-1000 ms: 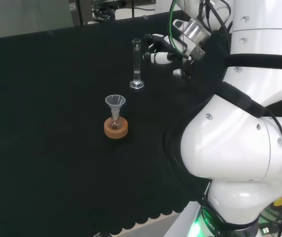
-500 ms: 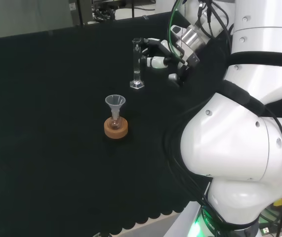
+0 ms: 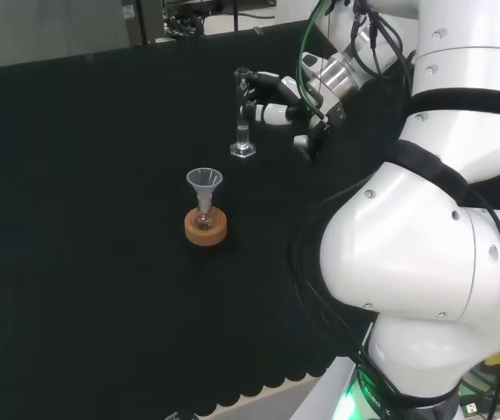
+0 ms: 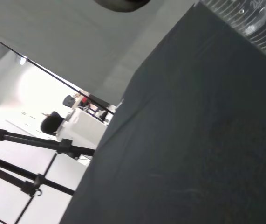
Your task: Pick up the graduated cylinder.
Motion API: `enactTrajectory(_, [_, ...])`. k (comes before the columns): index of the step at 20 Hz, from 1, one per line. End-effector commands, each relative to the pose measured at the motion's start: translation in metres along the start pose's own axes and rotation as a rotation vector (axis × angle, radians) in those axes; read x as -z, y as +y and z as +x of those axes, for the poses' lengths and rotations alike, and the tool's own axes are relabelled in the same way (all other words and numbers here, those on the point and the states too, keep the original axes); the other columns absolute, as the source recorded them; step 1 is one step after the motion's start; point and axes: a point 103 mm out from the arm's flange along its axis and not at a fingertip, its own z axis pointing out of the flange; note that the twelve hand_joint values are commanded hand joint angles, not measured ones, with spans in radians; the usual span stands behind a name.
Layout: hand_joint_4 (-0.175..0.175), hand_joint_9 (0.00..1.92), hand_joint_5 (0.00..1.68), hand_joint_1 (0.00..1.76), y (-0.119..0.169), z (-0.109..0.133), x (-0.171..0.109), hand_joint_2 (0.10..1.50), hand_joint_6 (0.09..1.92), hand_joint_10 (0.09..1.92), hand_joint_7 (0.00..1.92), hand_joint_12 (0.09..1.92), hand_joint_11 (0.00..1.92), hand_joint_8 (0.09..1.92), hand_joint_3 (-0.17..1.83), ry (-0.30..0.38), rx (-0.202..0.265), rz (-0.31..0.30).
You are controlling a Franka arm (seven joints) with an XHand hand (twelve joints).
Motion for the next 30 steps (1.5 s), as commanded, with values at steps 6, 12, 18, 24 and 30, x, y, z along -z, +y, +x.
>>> enactTrajectory(6, [-0.04,0.61,0.51,1.04,0.009,0.003,-0.008,0.99,0.09,0.58,0.36,1.27,0.4,0.63,-0.17,0.049,0.046,0.016])
enactTrajectory(12, [-0.042,0.66,0.53,1.07,0.009,0.0,-0.009,1.01,0.09,0.55,0.38,1.23,0.47,0.63,-0.17,0.053,0.032,0.022])
enactTrajectory(18, [-0.048,0.73,0.56,1.1,0.01,-0.005,-0.016,1.02,0.09,0.51,0.4,1.17,0.57,0.64,-0.17,0.079,0.038,0.033])
enactTrajectory(24, [-0.053,0.8,0.6,1.12,0.011,-0.007,-0.019,1.03,0.13,0.47,0.43,1.12,0.66,0.65,-0.17,0.096,0.036,0.036])
enactTrajectory(30, [-0.045,0.91,0.67,1.15,0.012,-0.008,-0.021,1.05,0.3,0.38,0.53,1.06,0.76,0.62,-0.17,0.087,0.029,0.038])
